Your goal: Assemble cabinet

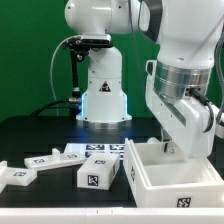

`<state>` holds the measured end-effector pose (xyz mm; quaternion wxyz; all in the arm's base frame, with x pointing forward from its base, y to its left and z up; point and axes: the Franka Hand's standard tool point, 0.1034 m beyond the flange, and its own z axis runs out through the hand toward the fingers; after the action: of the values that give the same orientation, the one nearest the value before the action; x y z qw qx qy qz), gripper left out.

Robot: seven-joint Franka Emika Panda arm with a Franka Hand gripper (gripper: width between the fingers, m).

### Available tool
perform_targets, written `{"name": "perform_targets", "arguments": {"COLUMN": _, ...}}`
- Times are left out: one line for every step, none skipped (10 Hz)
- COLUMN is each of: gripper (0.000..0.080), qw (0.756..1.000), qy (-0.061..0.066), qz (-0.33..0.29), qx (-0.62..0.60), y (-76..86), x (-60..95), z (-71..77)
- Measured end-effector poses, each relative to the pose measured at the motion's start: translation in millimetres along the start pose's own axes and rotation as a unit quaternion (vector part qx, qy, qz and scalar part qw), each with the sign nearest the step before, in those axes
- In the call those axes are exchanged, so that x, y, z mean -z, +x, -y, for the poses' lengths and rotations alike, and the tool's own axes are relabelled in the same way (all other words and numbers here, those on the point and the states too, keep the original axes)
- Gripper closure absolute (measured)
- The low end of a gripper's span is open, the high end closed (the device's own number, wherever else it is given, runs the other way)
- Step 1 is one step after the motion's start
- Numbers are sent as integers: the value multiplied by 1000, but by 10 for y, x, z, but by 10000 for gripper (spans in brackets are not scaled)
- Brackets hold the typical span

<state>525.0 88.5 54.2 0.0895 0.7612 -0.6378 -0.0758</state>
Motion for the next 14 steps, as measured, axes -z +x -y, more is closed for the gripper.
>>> {"name": "perform_targets", "arguments": {"gripper": 761, "qw": 1000, "qy": 5, "qz": -2, "qx": -12, "y": -15, "x": -51, "z": 58}}
{"name": "perform_targets", "arguments": {"gripper": 761, "qw": 1000, "qy": 4, "qz": -3, "qx": -20, "y": -51, "x": -76, "z": 87}}
{"name": "perform_targets", "arguments": {"gripper": 756, "qw": 1000, "qy": 4, "qz": 0, "qx": -26, "y": -83, "x": -77, "z": 112}}
{"name": "perform_targets", "arguments": {"gripper": 756, "qw": 999, "qy": 1, "qz": 2, "qx": -38, "y": -126, "x": -61, "z": 153}}
{"name": "perform_targets", "arguments": {"gripper": 753, "qw": 999, "qy": -5, "qz": 1, "qx": -49, "y": -137, "x": -59, "z": 162}}
{"name": "perform_targets", "arguments": {"gripper": 751, "qw": 999, "qy": -9, "qz": 0, "qx": -52, "y": -137, "x": -66, "z": 162}}
{"name": "perform_targets", "arguments": {"gripper": 751, "qw": 999, "qy": -11, "qz": 1, "qx": -54, "y": -137, "x": -58, "z": 161}}
{"name": "perform_targets", "arguments": {"gripper": 751, "qw": 998, "qy": -11, "qz": 1, "qx": -54, "y": -135, "x": -57, "z": 161}}
{"name": "perform_targets", "arguments": {"gripper": 751, "qw": 998, "qy": -11, "qz": 5, "qx": -56, "y": -140, "x": -61, "z": 156}}
{"name": "perform_targets", "arguments": {"gripper": 642, "qw": 998, "qy": -11, "qz": 5, "qx": -54, "y": -150, "x": -67, "z": 155}}
{"name": "perform_targets", "arguments": {"gripper": 505, "qw": 999, "qy": -11, "qz": 5, "qx": -52, "y": -157, "x": -67, "z": 155}}
{"name": "perform_targets", "arguments": {"gripper": 369, "qw": 999, "qy": -12, "qz": 6, "qx": -50, "y": -163, "x": -68, "z": 155}}
{"name": "perform_targets", "arguments": {"gripper": 369, "qw": 999, "qy": -11, "qz": 6, "qx": -47, "y": -168, "x": -68, "z": 155}}
{"name": "perform_targets", "arguments": {"gripper": 186, "qw": 999, "qy": -10, "qz": 9, "qx": -40, "y": -165, "x": -43, "z": 160}}
